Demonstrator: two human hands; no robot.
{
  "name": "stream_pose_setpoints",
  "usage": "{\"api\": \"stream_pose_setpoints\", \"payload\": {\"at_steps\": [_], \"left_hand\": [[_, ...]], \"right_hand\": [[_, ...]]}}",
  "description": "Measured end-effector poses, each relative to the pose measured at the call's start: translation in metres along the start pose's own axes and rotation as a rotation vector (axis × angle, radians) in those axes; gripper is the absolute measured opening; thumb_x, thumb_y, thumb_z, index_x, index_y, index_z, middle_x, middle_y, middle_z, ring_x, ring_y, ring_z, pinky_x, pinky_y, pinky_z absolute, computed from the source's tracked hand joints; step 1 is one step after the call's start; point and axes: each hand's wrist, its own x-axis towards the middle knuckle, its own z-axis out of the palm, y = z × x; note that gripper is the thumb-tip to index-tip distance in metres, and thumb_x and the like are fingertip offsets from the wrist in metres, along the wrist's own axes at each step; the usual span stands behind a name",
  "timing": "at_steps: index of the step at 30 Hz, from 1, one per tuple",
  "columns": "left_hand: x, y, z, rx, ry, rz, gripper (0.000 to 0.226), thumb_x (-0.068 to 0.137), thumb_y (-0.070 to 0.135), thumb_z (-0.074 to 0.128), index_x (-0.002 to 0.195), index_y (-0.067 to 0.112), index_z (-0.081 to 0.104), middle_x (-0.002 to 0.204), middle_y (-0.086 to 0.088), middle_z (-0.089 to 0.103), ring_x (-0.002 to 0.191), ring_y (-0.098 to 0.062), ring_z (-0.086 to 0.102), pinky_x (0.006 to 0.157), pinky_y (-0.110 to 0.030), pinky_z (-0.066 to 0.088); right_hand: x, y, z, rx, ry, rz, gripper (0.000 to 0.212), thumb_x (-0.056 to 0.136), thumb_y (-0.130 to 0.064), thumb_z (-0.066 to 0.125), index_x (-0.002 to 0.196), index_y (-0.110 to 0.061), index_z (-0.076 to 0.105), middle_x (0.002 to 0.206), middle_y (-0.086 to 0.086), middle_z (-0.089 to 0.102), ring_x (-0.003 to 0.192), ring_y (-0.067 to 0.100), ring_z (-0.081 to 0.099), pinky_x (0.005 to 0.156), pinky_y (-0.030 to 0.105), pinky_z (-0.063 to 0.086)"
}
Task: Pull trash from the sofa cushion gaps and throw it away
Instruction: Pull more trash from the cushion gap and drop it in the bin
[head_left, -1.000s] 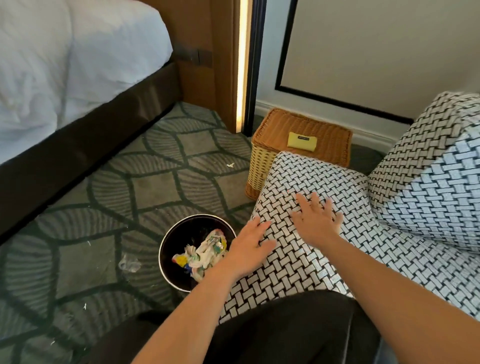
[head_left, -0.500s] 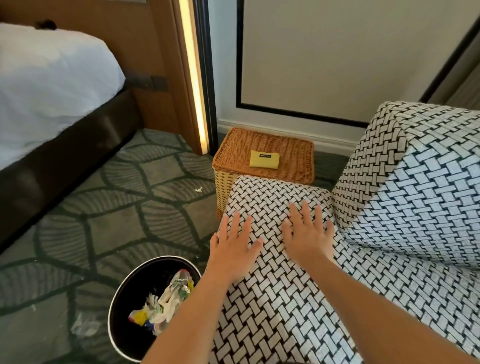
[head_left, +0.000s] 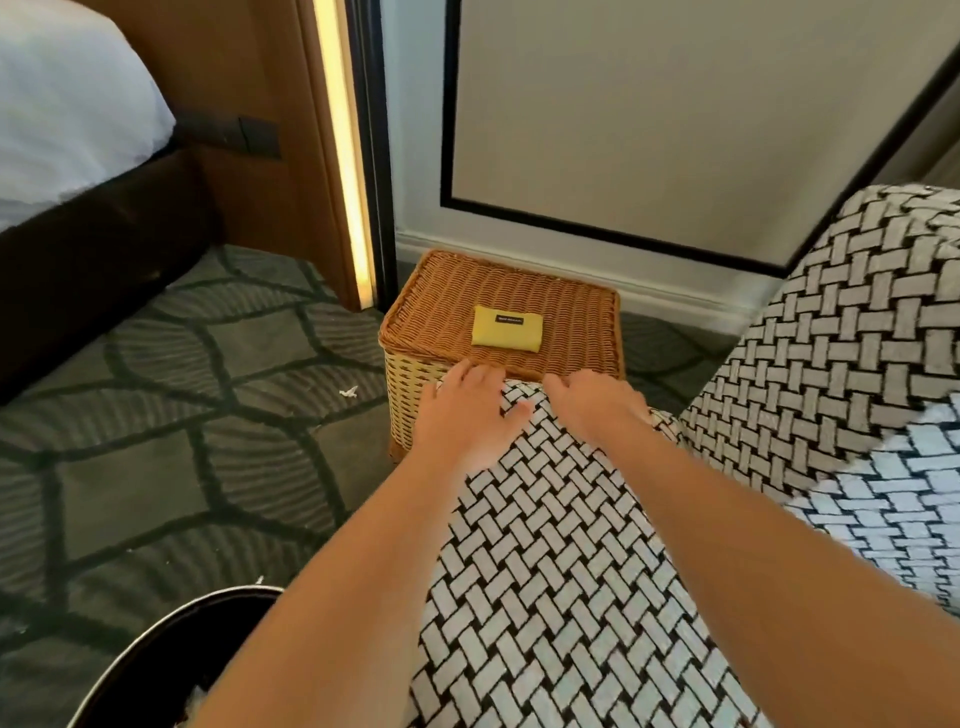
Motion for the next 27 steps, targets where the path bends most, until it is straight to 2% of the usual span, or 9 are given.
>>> {"api": "stream_pose_setpoints", "payload": {"at_steps": [1,3,5,8,11,16,19,22,27], "left_hand": [[0.012,0.000,-0.002,0.004,-0.013,-0.001,0.060,0.093,0.056,0.022,0.139,0.020,0.037,0.146,-0.003,0.037,0.138,-0.022,0.025,0.111,-0.047,0.023],[0.029,-0.001,-0.008,-0.060,-0.031,-0.032,0.059,0.092,0.058,0.020,0.112,0.017,0.058,0.110,-0.007,0.062,0.112,-0.025,0.053,0.096,-0.044,0.042],[0.043,-0.006,-0.011,-0.149,-0.050,-0.065,0.059,0.094,0.055,0.017,0.090,0.013,0.059,0.080,-0.006,0.061,0.089,-0.026,0.061,0.085,-0.039,0.047],[0.060,-0.018,-0.009,-0.264,-0.023,-0.076,0.049,0.096,0.045,0.019,0.070,0.016,0.048,0.062,-0.003,0.052,0.069,-0.028,0.057,0.076,-0.036,0.045],[0.072,-0.026,-0.005,-0.315,0.034,-0.100,0.046,0.096,0.046,0.022,0.067,0.022,0.049,0.063,0.004,0.051,0.071,-0.019,0.056,0.078,-0.035,0.044],[0.089,-0.021,-0.002,-0.211,-0.017,-0.106,0.045,0.095,0.049,0.033,0.071,0.017,0.053,0.070,-0.001,0.057,0.075,-0.021,0.059,0.074,-0.036,0.048],[0.095,-0.009,0.002,-0.050,0.066,-0.190,0.046,0.094,0.053,0.032,0.080,0.013,0.048,0.069,0.000,0.051,0.064,-0.016,0.050,0.059,-0.032,0.036],[0.100,-0.002,0.008,-0.050,0.160,-0.202,0.044,0.094,0.051,0.032,0.077,0.013,0.048,0.073,-0.002,0.055,0.068,-0.019,0.054,0.064,-0.033,0.040],[0.103,-0.007,0.009,-0.195,0.143,-0.271,0.049,0.094,0.051,0.034,0.092,0.010,0.059,0.076,-0.003,0.060,0.074,-0.022,0.060,0.075,-0.038,0.051]], "right_hand": [[0.007,0.001,-0.001,0.048,-0.013,0.006,0.052,0.091,-0.046,0.016,0.098,-0.014,0.056,0.094,0.007,0.059,0.082,0.025,0.053,0.070,0.038,0.041],[0.022,0.004,-0.001,0.119,-0.037,-0.010,0.058,0.089,-0.053,0.016,0.100,-0.013,0.056,0.099,0.007,0.059,0.089,0.028,0.054,0.077,0.039,0.042],[0.039,0.007,0.000,0.216,-0.055,0.016,0.060,0.091,-0.056,0.020,0.102,-0.011,0.058,0.099,0.007,0.059,0.092,0.028,0.055,0.079,0.038,0.041],[0.067,0.006,0.007,0.439,-0.051,0.041,0.050,0.093,-0.051,0.032,0.098,-0.010,0.060,0.095,0.007,0.064,0.084,0.025,0.060,0.082,0.037,0.048],[0.094,-0.006,0.016,0.522,0.004,0.049,0.034,0.093,-0.042,0.045,0.095,-0.011,0.057,0.090,0.008,0.064,0.082,0.026,0.063,0.077,0.040,0.051],[0.133,-0.021,0.027,0.559,-0.013,0.084,0.036,0.089,-0.038,0.053,0.103,-0.006,0.057,0.103,0.015,0.065,0.092,0.030,0.062,0.071,0.035,0.048],[0.146,-0.021,0.027,0.556,-0.073,0.134,0.039,0.090,-0.035,0.053,0.112,-0.003,0.054,0.102,0.013,0.065,0.071,0.023,0.060,0.060,0.031,0.048],[0.155,-0.018,0.029,0.532,-0.136,0.147,0.035,0.089,-0.025,0.055,0.115,-0.002,0.052,0.096,0.013,0.059,0.057,0.019,0.050,0.045,0.026,0.035],[0.157,-0.019,0.027,0.534,-0.162,0.151,0.036,0.088,-0.015,0.054,0.121,-0.003,0.046,0.109,0.015,0.056,0.091,0.027,0.054,0.072,0.034,0.045]]}}
